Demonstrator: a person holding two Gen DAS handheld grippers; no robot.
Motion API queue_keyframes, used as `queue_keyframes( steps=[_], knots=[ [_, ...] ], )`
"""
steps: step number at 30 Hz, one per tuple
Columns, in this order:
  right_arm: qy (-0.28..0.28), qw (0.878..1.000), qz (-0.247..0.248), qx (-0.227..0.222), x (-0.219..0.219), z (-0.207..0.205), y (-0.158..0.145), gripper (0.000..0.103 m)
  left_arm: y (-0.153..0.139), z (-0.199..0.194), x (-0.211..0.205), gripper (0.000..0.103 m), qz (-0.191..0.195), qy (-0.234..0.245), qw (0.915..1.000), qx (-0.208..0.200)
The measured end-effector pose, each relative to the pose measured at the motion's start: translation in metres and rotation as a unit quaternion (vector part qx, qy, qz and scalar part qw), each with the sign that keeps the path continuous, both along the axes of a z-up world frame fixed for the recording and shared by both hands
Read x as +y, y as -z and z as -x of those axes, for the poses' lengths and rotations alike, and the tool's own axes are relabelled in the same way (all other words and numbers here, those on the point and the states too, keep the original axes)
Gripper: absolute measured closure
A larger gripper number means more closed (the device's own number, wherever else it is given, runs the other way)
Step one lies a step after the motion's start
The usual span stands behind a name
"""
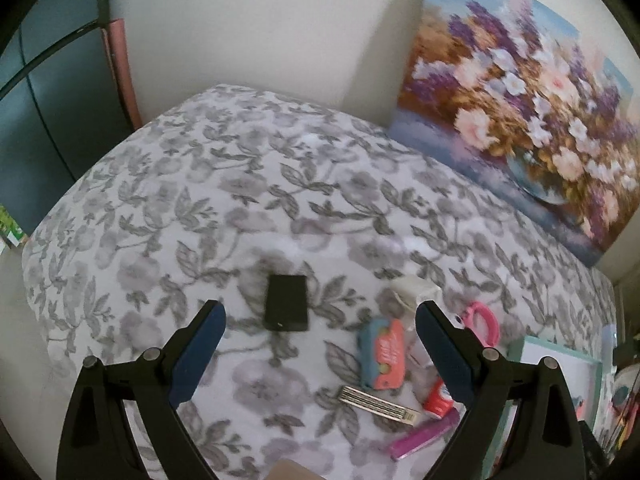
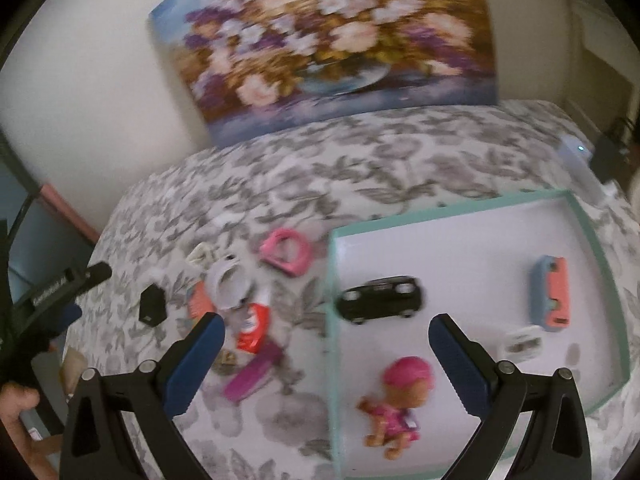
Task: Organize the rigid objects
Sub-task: 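Move both grippers back over the remaining pile of items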
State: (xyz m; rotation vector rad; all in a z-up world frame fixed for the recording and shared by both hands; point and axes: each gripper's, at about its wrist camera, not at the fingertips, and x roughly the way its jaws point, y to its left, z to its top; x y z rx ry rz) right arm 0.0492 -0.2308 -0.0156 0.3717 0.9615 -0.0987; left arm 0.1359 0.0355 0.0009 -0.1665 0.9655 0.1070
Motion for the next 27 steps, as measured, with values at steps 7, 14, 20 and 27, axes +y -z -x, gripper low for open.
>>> queue_keyframes(
  steps=[7,14,20,27],
  knots=[
    [-0.05,0.998,-0.016,0.025,0.041,-0.019,0.015,0.0,0.01,-0.007,0.03,0.007,-0.008,-0.015,0.9997,0.017],
    [-0.08,0.995,-0.026,0.046,0.063,-0.031,0.031,0.0,0.029,-0.011,0.055,0.007,0.0,-0.034,0.998,0.053],
    [-0.092,0.991,-0.026,0.091,0.075,-0.038,0.06,0.0,0.053,-0.016,0.056,0.007,-0.001,-0.021,0.995,0.097],
    [-0.141,0.981,0.004,0.135,0.09,-0.039,0.085,0.0,0.078,-0.016,0.035,0.007,-0.003,0.025,0.9891,0.145]
  ],
)
